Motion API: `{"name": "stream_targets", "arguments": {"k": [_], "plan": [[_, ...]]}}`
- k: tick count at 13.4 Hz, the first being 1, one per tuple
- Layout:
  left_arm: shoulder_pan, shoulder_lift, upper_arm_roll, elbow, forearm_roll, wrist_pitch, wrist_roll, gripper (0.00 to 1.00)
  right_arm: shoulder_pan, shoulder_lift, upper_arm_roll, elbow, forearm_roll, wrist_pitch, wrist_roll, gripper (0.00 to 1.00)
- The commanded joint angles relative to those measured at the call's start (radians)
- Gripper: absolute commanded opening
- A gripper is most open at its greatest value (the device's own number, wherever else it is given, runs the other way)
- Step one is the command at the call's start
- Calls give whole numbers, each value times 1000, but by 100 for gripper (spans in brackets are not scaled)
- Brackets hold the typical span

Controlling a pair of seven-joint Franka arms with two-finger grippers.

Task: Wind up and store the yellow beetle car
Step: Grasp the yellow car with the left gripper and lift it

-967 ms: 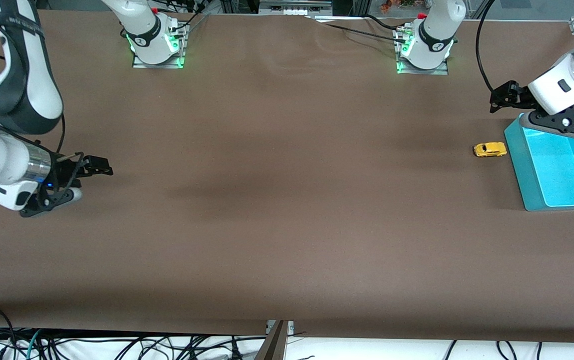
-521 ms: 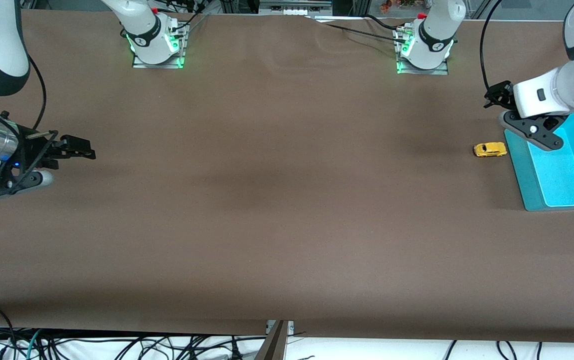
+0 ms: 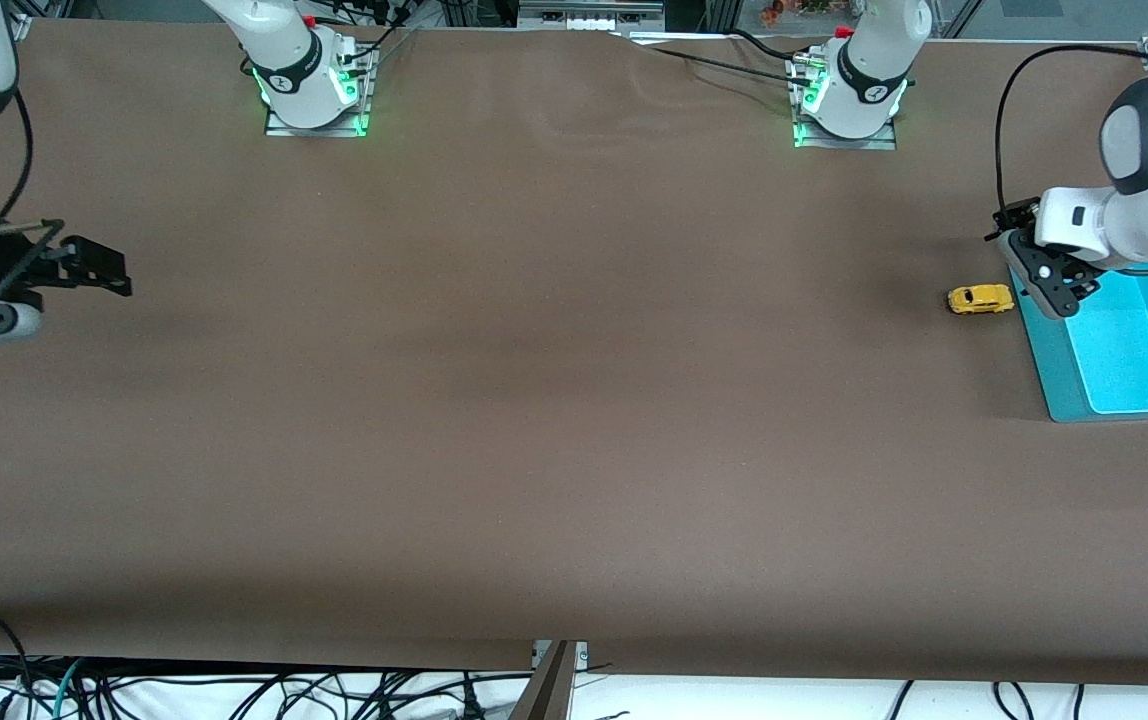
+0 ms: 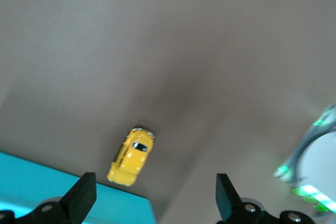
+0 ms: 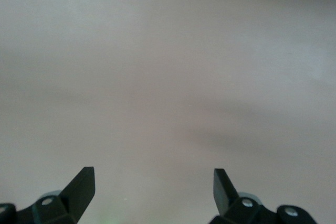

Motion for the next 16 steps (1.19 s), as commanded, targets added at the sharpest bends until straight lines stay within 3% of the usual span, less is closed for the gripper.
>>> {"name": "stream_targets", "arguments": {"k": [1, 4, 7, 9, 12, 14, 16], "plan": [[54, 3, -10, -113, 47, 180, 126, 100, 7, -78, -3, -52, -19, 0, 7, 100], [117, 90, -11, -185, 121, 396, 172, 100, 7, -106, -5, -95, -21, 4, 12, 100], [169, 205, -11, -190, 121, 519, 194, 100, 21, -161, -6, -170, -18, -12, 117, 100], [178, 273, -10, -191, 124, 574, 195, 100, 20, -177, -6, -184, -16, -12, 124, 100], [192, 281, -11, -191, 124, 576, 241, 97, 21, -227, -40, -254, 20, -4, 121, 100], [191, 276, -11, -188, 124, 575, 295, 43, 26, -227, -46, -253, 19, -3, 114, 100], [191, 273, -13, -188, 124, 575, 303, 17, 46, -224, -70, -253, 16, -1, 113, 100]]}}
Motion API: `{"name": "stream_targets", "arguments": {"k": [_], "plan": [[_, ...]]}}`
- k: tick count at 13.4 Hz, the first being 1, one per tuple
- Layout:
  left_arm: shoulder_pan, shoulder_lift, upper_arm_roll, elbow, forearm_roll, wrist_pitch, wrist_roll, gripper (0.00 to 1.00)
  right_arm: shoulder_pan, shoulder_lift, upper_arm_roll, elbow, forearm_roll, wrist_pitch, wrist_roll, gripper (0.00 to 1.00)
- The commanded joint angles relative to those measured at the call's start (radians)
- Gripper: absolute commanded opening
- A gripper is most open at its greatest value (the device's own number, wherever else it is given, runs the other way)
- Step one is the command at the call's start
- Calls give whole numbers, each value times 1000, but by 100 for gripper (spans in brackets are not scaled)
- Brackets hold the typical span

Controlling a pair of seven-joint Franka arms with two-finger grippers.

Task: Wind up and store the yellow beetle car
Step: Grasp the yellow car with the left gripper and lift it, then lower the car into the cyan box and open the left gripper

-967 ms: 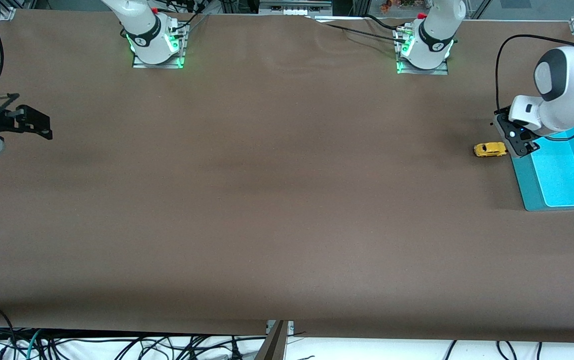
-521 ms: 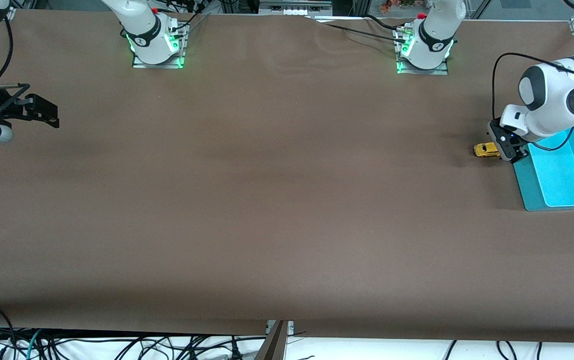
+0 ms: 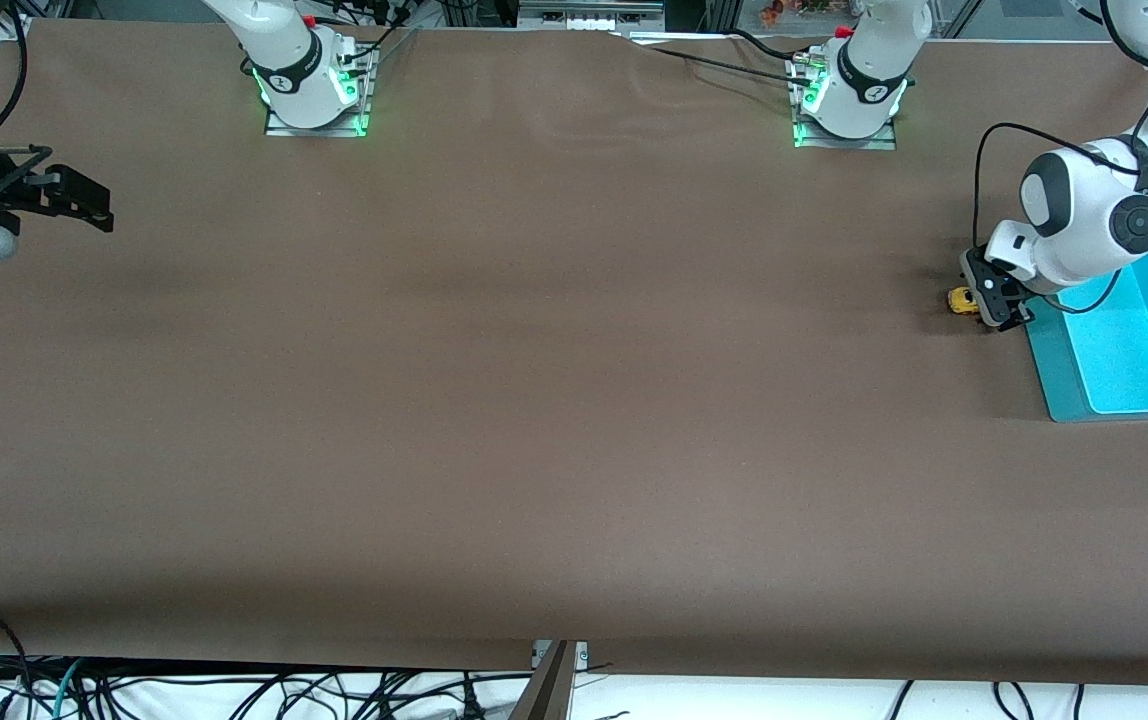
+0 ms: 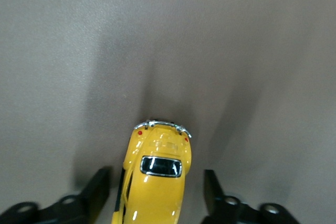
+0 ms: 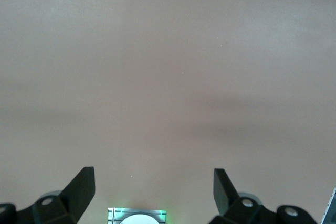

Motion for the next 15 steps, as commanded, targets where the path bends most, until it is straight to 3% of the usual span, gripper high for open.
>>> {"name": "stream_targets", "arguments": {"k": [1, 3, 7, 9, 13, 15], "plan": [[15, -23, -11, 5, 24, -9, 51, 14, 33, -22, -37, -30, 12, 8, 5, 100], [14, -64, -19, 9, 21, -35, 91, 9, 33, -7, -37, -21, 7, 8, 7, 100], [12, -120, -167, 69, -65, -182, 48, 9, 33, 27, -37, -5, 16, 31, 16, 100], [12, -121, -210, 161, -91, -323, 26, 9, 31, 41, -37, -2, 12, 34, 7, 100], [21, -114, -200, 431, -56, -699, 55, 9, 28, 48, -37, 1, 7, 33, 5, 100], [88, -114, -193, 468, 8, -729, 144, 9, 28, 50, -37, 1, 6, 33, 7, 100]]}}
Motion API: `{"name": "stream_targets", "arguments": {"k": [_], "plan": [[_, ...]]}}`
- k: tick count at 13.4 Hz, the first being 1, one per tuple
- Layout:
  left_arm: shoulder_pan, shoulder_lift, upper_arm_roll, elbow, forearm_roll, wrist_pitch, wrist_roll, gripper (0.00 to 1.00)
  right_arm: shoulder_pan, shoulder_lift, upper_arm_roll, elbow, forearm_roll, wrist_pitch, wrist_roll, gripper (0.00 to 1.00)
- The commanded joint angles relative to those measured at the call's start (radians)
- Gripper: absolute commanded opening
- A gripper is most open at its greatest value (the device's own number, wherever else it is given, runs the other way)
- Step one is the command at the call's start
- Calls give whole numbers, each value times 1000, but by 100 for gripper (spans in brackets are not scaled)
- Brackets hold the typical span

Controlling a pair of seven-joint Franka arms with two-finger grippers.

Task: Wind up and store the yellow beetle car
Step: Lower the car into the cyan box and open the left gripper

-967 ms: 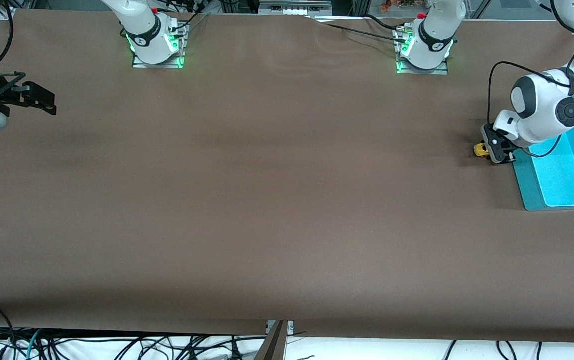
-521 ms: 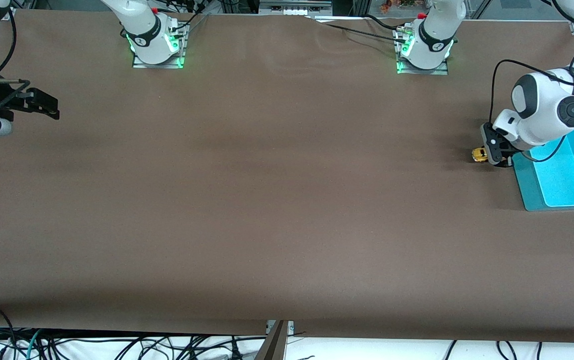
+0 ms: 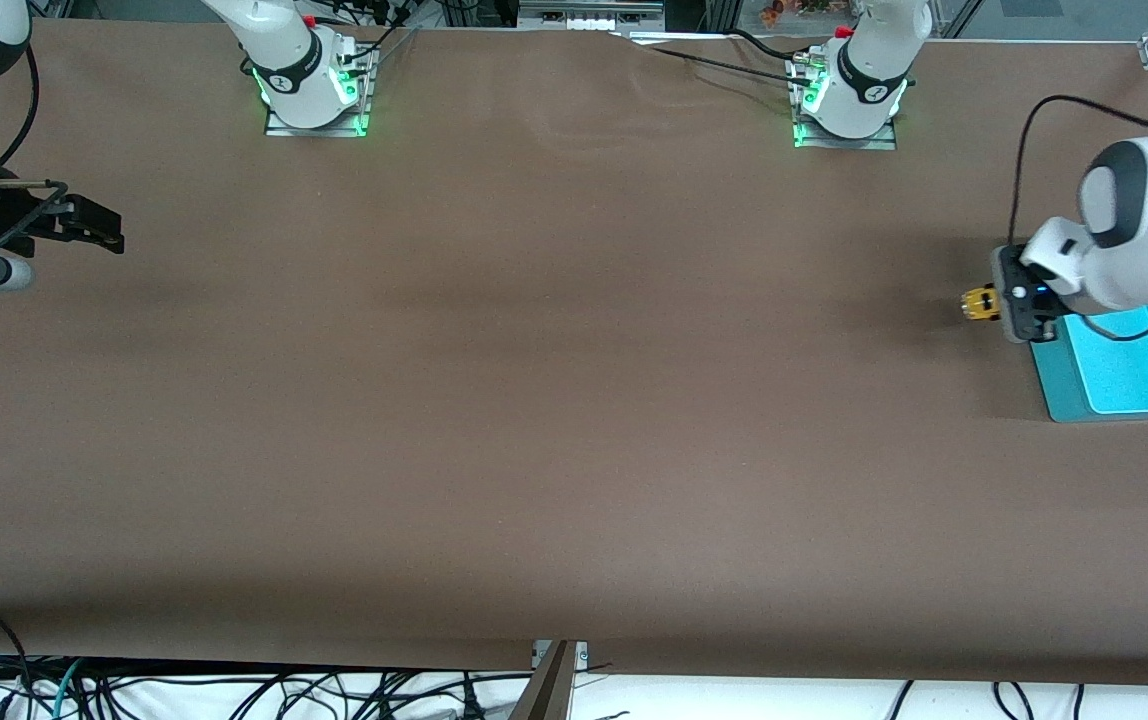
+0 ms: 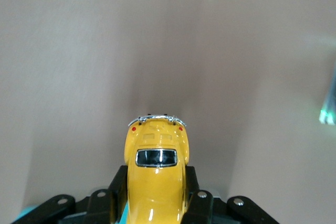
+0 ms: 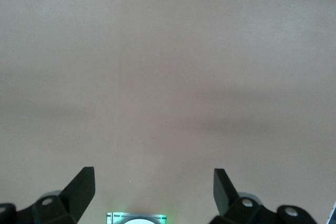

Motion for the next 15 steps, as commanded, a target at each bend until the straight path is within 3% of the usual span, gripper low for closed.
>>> {"name": "stream_targets", "arguments": {"k": [1, 4, 11, 13, 14, 15], "plan": [[108, 15, 3, 50, 63, -39, 126, 10, 10, 0, -9, 8, 10, -1, 8, 100], [235, 57, 1, 48, 204, 61, 204, 10, 7, 0, -9, 8, 7, -1, 7, 100], [390, 290, 1, 36, 291, 409, 292, 13, 4, 0, -9, 8, 4, -3, 5, 100], [398, 319, 1, 34, 291, 432, 292, 26, 4, 0, -9, 8, 5, -1, 5, 100], [399, 325, 1, 36, 290, 432, 292, 53, 3, 0, -9, 8, 5, -1, 5, 100], [399, 322, 0, 36, 290, 431, 297, 100, 3, 0, -9, 9, 4, -1, 5, 100]]}}
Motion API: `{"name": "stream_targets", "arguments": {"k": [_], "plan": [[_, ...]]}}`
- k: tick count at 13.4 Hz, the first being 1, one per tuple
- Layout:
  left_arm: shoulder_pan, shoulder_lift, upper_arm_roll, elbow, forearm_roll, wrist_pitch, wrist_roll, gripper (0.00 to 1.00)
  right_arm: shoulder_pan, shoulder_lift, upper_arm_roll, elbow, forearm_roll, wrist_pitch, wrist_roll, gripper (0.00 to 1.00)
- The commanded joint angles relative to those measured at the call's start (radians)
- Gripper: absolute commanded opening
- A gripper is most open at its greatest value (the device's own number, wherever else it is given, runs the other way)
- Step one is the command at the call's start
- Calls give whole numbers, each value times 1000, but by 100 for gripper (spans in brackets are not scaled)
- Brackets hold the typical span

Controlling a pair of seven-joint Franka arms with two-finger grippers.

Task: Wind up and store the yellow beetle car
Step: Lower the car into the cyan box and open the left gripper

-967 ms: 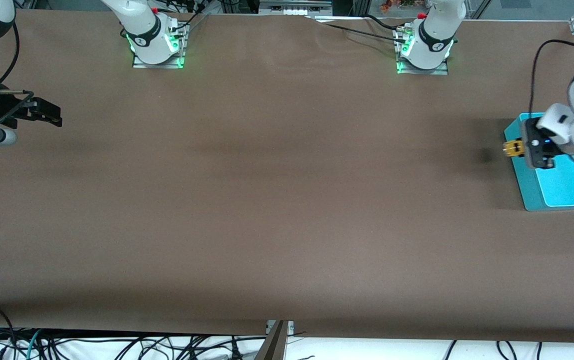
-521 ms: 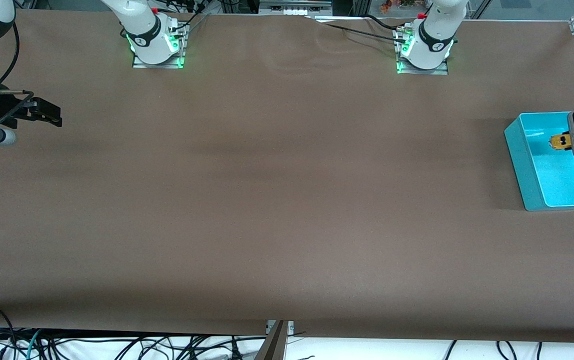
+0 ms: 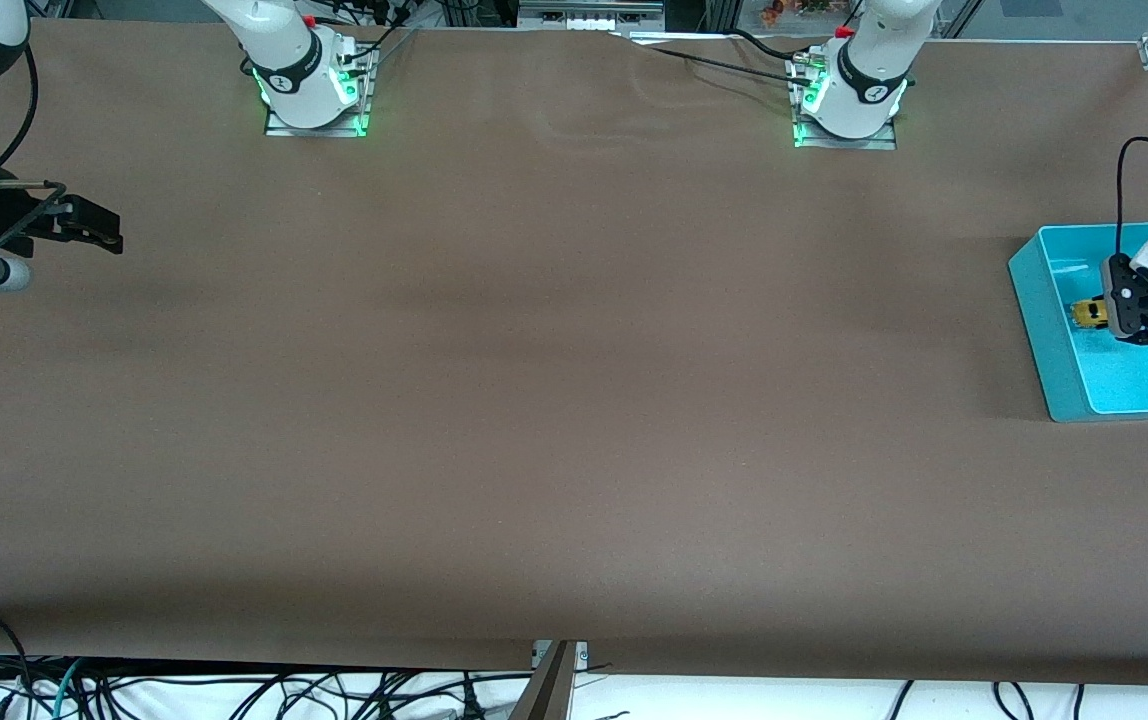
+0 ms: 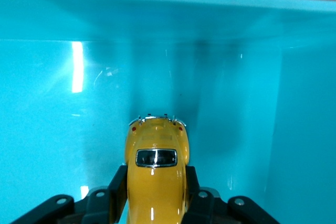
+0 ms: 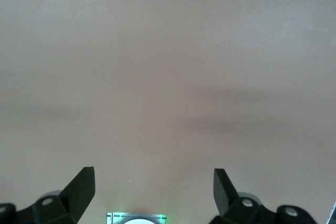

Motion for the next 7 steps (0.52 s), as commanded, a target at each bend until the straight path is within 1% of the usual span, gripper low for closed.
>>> {"name": "stream_targets", "arguments": {"k": [1, 3, 4, 5, 6, 7], "plan": [[9, -15, -16, 13, 19, -11, 27, 100, 3, 0, -6, 9, 6, -1, 5, 100], [7, -96, -24, 17, 3, -44, 33, 100, 7, 0, -6, 9, 2, -1, 5, 100], [7, -145, -51, 30, -19, -110, 31, 100, 7, 4, -6, 11, 2, -1, 5, 100], [6, -191, -73, 65, -74, -197, 31, 100, 6, 7, -6, 23, 4, -1, 5, 100], [-2, -214, -85, 114, -127, -301, 25, 100, 3, 7, -6, 23, 6, -3, 7, 100], [-10, -213, -119, 185, -170, -405, 10, 100, 3, 11, -6, 25, 7, -3, 5, 100]]}}
